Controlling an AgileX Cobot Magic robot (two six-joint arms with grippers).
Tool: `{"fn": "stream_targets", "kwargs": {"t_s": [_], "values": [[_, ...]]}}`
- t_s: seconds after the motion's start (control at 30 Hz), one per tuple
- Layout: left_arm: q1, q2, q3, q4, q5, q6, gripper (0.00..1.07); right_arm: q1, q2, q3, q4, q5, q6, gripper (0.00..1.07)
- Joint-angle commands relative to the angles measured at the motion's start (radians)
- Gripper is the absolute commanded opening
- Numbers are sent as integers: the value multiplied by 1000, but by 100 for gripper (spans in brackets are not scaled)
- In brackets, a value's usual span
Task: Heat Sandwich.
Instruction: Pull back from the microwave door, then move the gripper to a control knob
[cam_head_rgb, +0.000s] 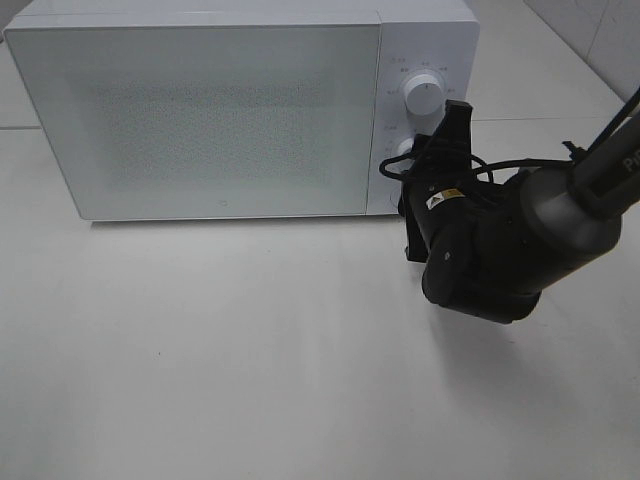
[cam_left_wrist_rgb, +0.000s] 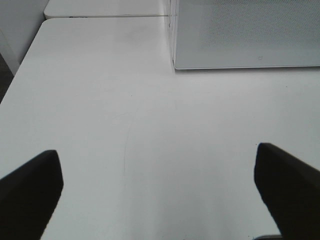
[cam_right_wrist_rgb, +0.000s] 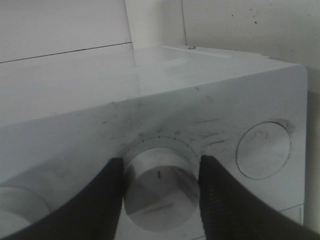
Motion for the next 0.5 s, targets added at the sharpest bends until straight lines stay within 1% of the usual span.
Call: {"fn": "stream_targets", "kwargs": {"t_s": [0.03,0.1,0.13,0.17,0.2,0.23,0.27,0.3,0.37,0.5], "values": [[-1,-28,4,-10,-5,-2,98,3,-12,-19,-9,-211,-28,43],[-1,-28,4,-10,-5,-2,98,3,-12,-19,-1,-211,-48,54],[-1,-28,4,-10,-5,-2,98,3,-12,-19,-1,-211,-48,54],[-1,-28,4,-10,-5,-2,98,3,-12,-19,5,-211,-64,64],[-1,-28,4,-10,-5,-2,98,3,-12,-19,8,-211,-65,69],[-1,-28,4,-10,-5,-2,98,3,-12,-19,10,-211,-68,74],[-1,-28,4,-10,-5,-2,98,3,-12,-19,10,-211,-68,74],[-1,-28,4,-10,-5,-2,98,3,-12,-19,11,-211,-72,80],[-1,-28,4,-10,-5,-2,98,3,-12,-19,10,-210,-73,81],[-1,-28,4,-10,-5,-2,98,3,-12,-19,9,-207,-86,77]]}}
